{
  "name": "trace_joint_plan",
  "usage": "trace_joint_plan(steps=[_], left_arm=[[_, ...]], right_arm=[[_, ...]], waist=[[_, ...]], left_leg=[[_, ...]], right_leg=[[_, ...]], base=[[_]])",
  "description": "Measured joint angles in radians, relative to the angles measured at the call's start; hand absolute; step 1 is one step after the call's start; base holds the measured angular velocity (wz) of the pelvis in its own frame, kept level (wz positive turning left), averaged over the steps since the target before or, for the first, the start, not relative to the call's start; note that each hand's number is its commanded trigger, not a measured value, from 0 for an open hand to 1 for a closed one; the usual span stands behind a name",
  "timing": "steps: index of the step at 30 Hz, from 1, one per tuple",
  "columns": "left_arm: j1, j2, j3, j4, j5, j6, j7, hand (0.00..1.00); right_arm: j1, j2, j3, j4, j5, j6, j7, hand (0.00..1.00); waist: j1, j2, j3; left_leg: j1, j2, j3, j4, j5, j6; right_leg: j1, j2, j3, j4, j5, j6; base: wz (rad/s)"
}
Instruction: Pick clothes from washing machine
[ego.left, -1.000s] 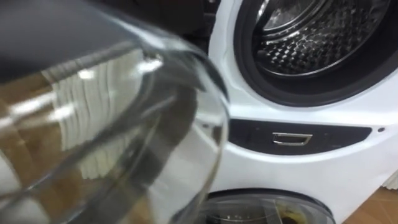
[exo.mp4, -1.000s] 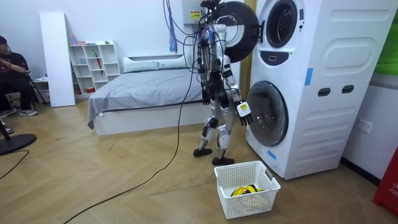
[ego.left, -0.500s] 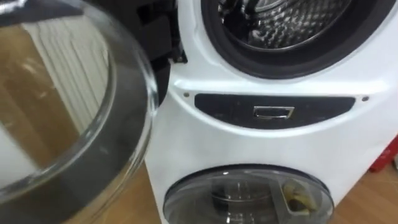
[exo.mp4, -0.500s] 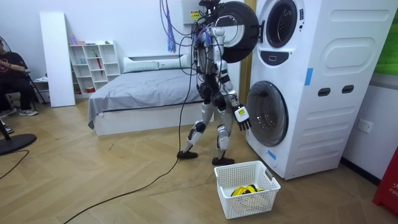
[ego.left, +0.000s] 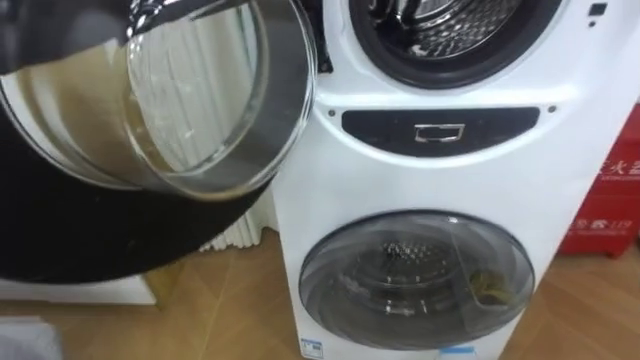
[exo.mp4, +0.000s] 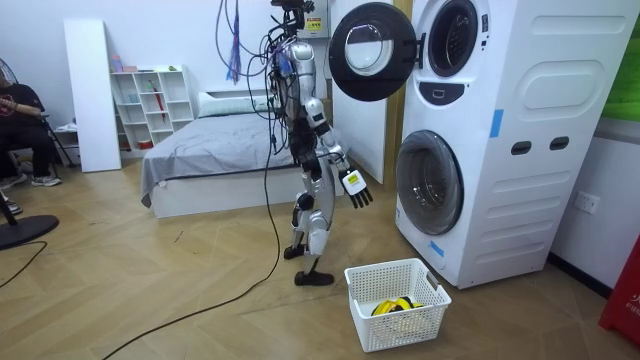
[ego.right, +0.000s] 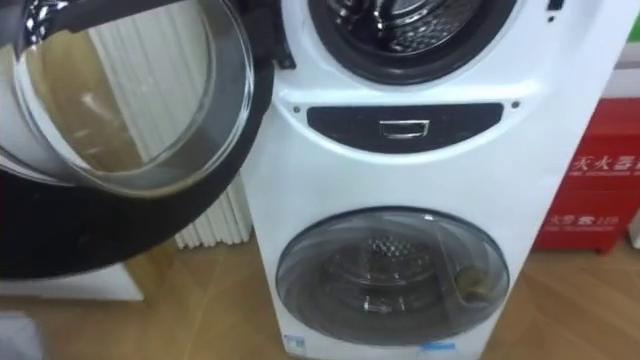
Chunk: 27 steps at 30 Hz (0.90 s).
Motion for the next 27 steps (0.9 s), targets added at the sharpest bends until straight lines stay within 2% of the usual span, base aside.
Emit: trace_joint_plan(steps=[2, 3, 4, 6, 10, 13, 22, 24, 27], left_arm=[[-0.006, 0.001, 0.002, -0.007, -0.001, -0.001, 0.0, 0.0], [-0.014, 0.001, 0.003, -0.01, 0.0, -0.001, 0.0, 0.0], [-0.021, 0.002, 0.007, -0.012, -0.004, -0.001, 0.001, 0.0], [-0.021, 0.003, 0.007, -0.038, -0.02, -0.002, 0.001, 0.0], [-0.042, -0.006, 0.017, -0.046, -0.081, -0.002, 0.001, 0.0], [-0.055, -0.019, 0.048, -0.045, -0.094, -0.002, 0.001, 0.0], [-0.063, -0.02, 0.105, -0.023, -0.215, -0.006, 0.003, 0.0], [-0.064, -0.02, 0.106, -0.022, -0.231, -0.006, 0.007, 0.0], [-0.07, -0.016, 0.128, -0.027, -0.248, -0.006, 0.021, 0.0]], right_arm=[[-0.001, 0.002, 0.005, 0.0, 0.002, -0.001, 0.009, 0.0], [-0.002, 0.002, 0.014, 0.0, 0.001, -0.001, 0.01, 0.0], [-0.002, 0.002, 0.024, 0.0, 0.002, -0.001, 0.015, 0.0], [-0.002, 0.004, 0.034, -0.01, 0.001, -0.002, 0.016, 0.0], [-0.004, 0.007, 0.029, -0.015, -0.003, -0.02, 0.015, 0.0], [-0.004, 0.007, 0.028, -0.027, -0.011, -0.023, 0.014, 0.0], [-0.004, 0.007, 0.016, -0.053, -0.04, -0.038, -0.002, 0.0], [-0.004, 0.007, 0.013, -0.053, -0.051, -0.045, -0.008, 0.0], [-0.005, 0.006, -0.01, -0.053, -0.093, -0.055, -0.021, 0.0]], waist=[[0.005, -0.009, -0.0027], [0.014, -0.014, -0.0005], [0.017, -0.026, -0.0027], [0.02, -0.034, -0.0027], [0.028, -0.049, 0.0036], [0.032, -0.048, 0.0049], [0.044, -0.037, 0.0093], [0.042, -0.03, 0.0122], [0.042, -0.016, 0.0148]], left_leg=[[0.006, 0.008, -0.001, -0.013, 0.013, -0.003], [0.009, 0.014, 0.003, -0.019, 0.016, -0.006], [0.011, 0.018, 0.002, -0.028, 0.02, -0.009], [0.016, 0.02, -0.002, -0.033, 0.025, -0.012], [0.018, 0.031, -0.008, -0.038, 0.024, -0.018], [0.018, 0.031, -0.033, -0.043, 0.024, -0.018], [0.035, 0.027, -0.076, -0.051, 0.025, -0.019], [0.039, 0.025, -0.093, -0.051, 0.025, -0.02], [0.05, 0.025, -0.097, -0.054, 0.025, -0.021]], right_leg=[[0.018, 0.013, -0.002, -0.04, 0.022, -0.005], [0.025, 0.022, 0.0, -0.062, 0.035, -0.008], [0.032, 0.028, -0.003, -0.08, 0.043, -0.011], [0.034, 0.031, -0.011, -0.093, 0.049, -0.015], [0.048, 0.045, -0.027, -0.118, 0.064, -0.019], [0.056, 0.046, -0.044, -0.119, 0.064, -0.019], [0.105, 0.049, -0.078, -0.166, 0.064, -0.019], [0.117, 0.047, -0.091, -0.167, 0.064, -0.019], [0.126, 0.046, -0.093, -0.167, 0.063, -0.019]], base=[[0.0], [-0.09], [-0.06], [0.0], [-0.01], [0.05], [0.1], [0.19], [0.06]])
